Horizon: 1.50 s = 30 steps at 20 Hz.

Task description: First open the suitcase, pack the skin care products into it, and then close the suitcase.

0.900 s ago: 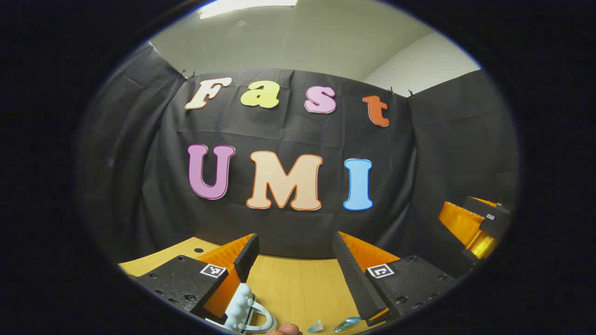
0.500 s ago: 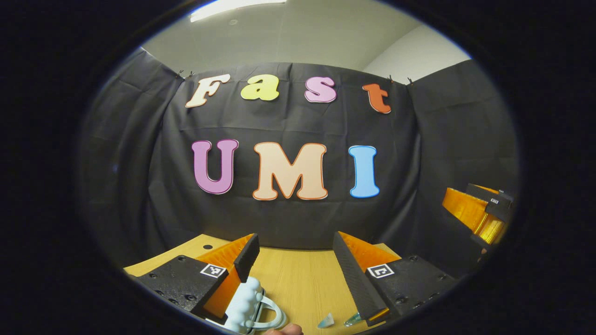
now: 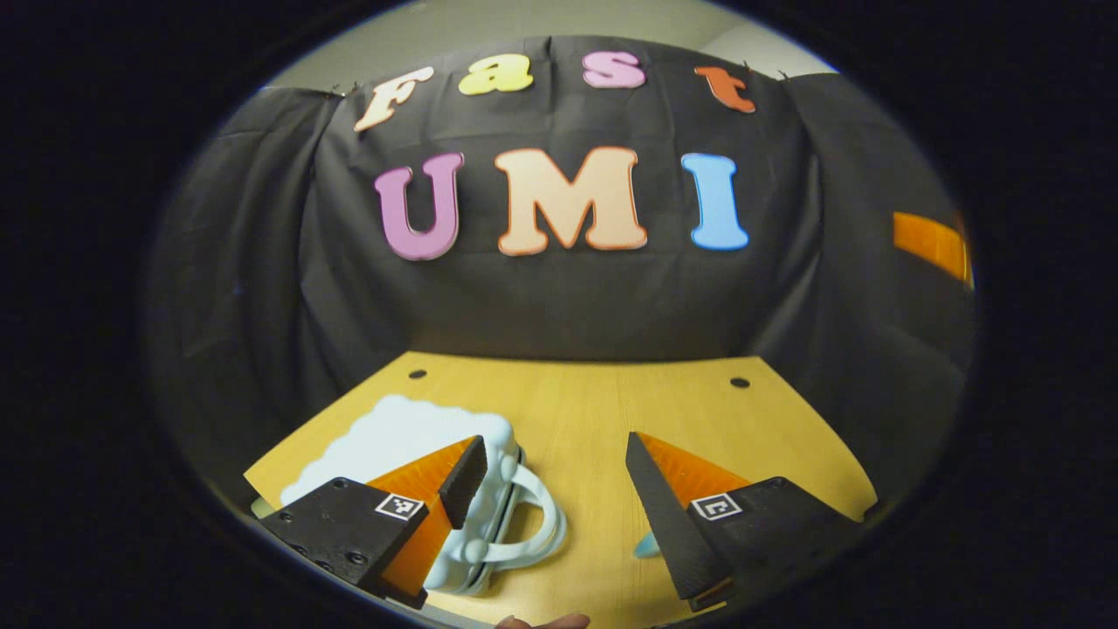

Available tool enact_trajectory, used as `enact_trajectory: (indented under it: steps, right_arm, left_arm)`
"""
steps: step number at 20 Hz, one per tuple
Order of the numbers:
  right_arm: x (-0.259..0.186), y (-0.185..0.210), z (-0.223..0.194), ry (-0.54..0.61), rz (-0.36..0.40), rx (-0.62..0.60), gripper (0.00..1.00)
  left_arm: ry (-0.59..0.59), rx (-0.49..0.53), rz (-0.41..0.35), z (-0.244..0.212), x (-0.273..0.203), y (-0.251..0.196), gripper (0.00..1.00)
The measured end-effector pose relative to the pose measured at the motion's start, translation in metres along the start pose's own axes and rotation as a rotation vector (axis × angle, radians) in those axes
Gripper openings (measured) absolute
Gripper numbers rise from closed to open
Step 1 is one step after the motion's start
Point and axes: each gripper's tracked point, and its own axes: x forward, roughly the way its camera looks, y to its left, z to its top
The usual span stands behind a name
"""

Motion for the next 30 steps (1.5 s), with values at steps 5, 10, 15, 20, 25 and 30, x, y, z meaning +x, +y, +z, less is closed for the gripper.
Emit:
enact_trajectory:
  steps: [5,10,15,20,25,30]
  right_arm:
    - [0.004,-0.009,-0.010,0.029,-0.069,-0.011,0.99]
    - [0.003,-0.012,-0.014,0.058,-0.108,-0.038,0.99]
    - [0.001,-0.007,-0.012,0.060,-0.123,-0.084,0.99]
    - [0.002,0.004,-0.014,0.054,-0.108,-0.121,0.99]
    - [0.000,0.010,-0.013,0.035,-0.094,-0.157,1.00]
    - [-0.001,0.011,-0.011,0.016,-0.088,-0.162,0.99]
  left_arm:
    - [0.169,0.046,-0.068,-0.050,0.027,-0.002,0.95]
    - [0.330,0.082,-0.097,-0.095,0.047,-0.004,0.94]
    - [0.445,0.048,-0.098,-0.124,0.062,-0.005,0.93]
    - [0.537,-0.011,-0.125,-0.144,0.069,-0.003,0.81]
    - [0.571,-0.014,-0.120,-0.147,0.072,0.009,0.20]
    - [0.606,0.014,-0.159,-0.149,0.070,0.010,0.07]
